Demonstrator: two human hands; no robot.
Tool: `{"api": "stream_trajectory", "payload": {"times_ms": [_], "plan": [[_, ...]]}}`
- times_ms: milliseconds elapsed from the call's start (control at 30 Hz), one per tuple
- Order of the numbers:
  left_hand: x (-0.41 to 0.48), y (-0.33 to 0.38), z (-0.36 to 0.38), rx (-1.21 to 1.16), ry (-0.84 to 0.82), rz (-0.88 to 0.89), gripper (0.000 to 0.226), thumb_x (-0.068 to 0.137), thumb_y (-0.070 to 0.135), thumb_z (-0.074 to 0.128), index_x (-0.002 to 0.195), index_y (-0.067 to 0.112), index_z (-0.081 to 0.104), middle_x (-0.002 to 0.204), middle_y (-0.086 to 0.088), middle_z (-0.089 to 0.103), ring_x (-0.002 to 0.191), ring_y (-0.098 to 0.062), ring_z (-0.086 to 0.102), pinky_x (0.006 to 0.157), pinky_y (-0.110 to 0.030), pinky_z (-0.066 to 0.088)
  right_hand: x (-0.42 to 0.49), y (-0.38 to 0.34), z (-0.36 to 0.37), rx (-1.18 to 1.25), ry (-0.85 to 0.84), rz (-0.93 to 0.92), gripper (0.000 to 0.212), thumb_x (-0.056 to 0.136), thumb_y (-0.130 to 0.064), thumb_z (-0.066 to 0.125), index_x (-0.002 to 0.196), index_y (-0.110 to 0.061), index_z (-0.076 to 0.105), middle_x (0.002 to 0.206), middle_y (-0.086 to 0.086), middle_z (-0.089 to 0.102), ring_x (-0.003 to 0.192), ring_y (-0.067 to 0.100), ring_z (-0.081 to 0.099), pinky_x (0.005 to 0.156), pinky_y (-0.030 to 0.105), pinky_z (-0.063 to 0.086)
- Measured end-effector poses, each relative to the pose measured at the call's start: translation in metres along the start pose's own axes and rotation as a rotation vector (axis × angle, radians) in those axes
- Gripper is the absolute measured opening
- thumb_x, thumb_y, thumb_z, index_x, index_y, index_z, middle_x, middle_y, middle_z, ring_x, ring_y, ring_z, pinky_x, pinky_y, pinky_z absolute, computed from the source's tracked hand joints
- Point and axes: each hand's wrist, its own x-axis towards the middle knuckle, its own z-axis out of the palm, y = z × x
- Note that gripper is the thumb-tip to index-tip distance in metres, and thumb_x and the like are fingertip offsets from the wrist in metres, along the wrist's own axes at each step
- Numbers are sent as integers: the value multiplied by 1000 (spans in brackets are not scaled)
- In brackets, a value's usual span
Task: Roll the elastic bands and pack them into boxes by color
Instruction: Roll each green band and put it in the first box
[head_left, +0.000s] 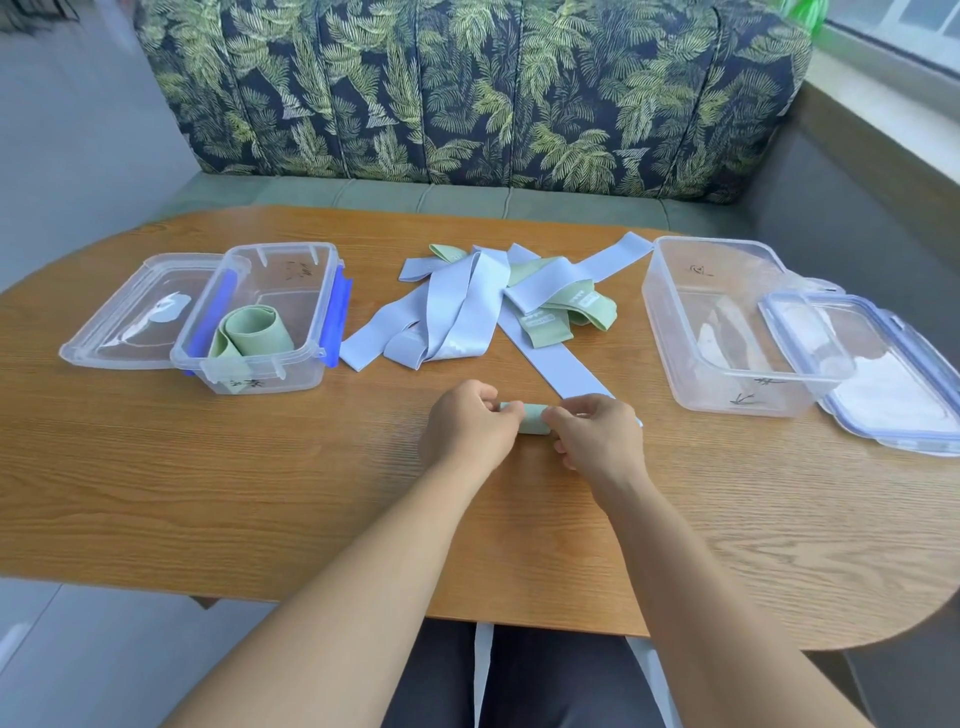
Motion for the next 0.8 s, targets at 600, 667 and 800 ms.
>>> {"api": "stream_trajectory", "payload": {"times_ms": [600, 667, 800], "plan": [[33, 4, -15, 160, -417, 246, 24, 90, 40, 63, 111, 29, 67, 111, 11, 66, 102, -10, 60, 92, -31, 50, 12, -6, 9, -17, -25, -4, 15, 83, -28, 69, 93, -18, 67, 88, 3, 70, 85, 25, 68, 79, 47, 59], [35, 9, -22, 216, -491, 259, 22, 90, 41, 63, 108, 29, 68, 105, 9, 66, 98, -11, 61, 88, -30, 51, 12, -6, 9, -16, -29, -4, 16, 80, -28, 69, 93, -17, 68, 87, 2, 70, 85, 24, 68, 79, 47, 59], [34, 26, -35, 367, -594, 303, 22, 89, 49, 62, 104, 33, 64, 106, 11, 63, 102, -11, 58, 95, -34, 48, 11, -7, 8, -34, -41, -11, 16, 80, -25, 69, 94, -18, 68, 85, 1, 70, 85, 23, 68, 79, 46, 59]]}}
